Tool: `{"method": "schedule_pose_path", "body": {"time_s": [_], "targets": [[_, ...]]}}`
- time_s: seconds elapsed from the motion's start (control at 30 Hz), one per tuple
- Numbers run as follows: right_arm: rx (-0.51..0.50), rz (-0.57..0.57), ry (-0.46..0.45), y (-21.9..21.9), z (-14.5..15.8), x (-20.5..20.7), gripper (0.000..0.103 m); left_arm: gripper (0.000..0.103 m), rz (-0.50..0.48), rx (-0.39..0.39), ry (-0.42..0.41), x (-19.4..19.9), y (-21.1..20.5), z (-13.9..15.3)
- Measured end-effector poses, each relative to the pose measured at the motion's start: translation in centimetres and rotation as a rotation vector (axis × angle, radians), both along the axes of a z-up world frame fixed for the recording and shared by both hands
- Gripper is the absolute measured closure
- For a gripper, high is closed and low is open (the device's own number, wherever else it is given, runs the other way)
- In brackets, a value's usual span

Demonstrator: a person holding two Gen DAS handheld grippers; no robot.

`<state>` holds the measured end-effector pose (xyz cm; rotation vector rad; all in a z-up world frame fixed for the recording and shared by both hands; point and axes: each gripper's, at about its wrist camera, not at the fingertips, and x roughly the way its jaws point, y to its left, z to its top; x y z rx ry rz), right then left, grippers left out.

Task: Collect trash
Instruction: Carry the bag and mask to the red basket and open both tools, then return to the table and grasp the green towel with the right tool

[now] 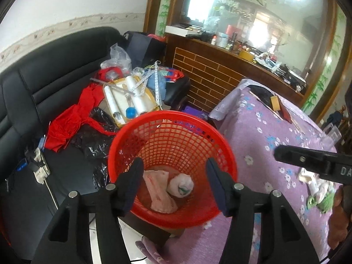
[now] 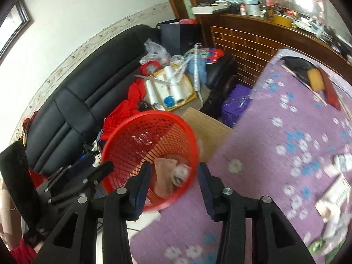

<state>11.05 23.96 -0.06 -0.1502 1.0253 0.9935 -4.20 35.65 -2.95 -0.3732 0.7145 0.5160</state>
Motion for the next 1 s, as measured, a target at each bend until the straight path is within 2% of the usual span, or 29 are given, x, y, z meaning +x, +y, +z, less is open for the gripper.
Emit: {"method": "schedule_pose_path", "body": {"time_s": [0.07,0.4,0.53,0.73,0.8,0.87,1.0], "targets": [[-0.002,-0.017,0.005,-2.4,-0.1,-0.2,0.05,0.046,-0.028,0.024,0.003,0.2,-1.9,0.2],[-0.019,-0.166,0.063,-17.3,-2.7,-1.0,0.049,0.043,-0.26,0.064,0.024,3.2,-13.8,0.6],[-0.022,-0.292,0.058,-24.6,-3.0,0.3,0.049,0.043,-0.336,0.044,0.028,4.6,-18.1,0.6],[-0.084,-0.516,0.023,-35.5,-3.8,4.0,0.047,0.043,-0.441,0.054,0.043,6.0,-23.9,0.6],[-0.111,-0.543,0.031,-37.3,-4.8,5.2,0.046,0.043,-0.468,0.057,0.047,6.3,-25.4,0.8],[-0.095,-0.548,0.059,-38.5,-5.6,6.2,0.046,0.043,-0.482,0.069,0.049,6.3,-26.4,0.9],[-0.056,-0.536,0.113,-38.4,-6.8,7.3,0.04,0.04,-0.512,0.085,0.061,6.8,-28.1,1.3]]}}
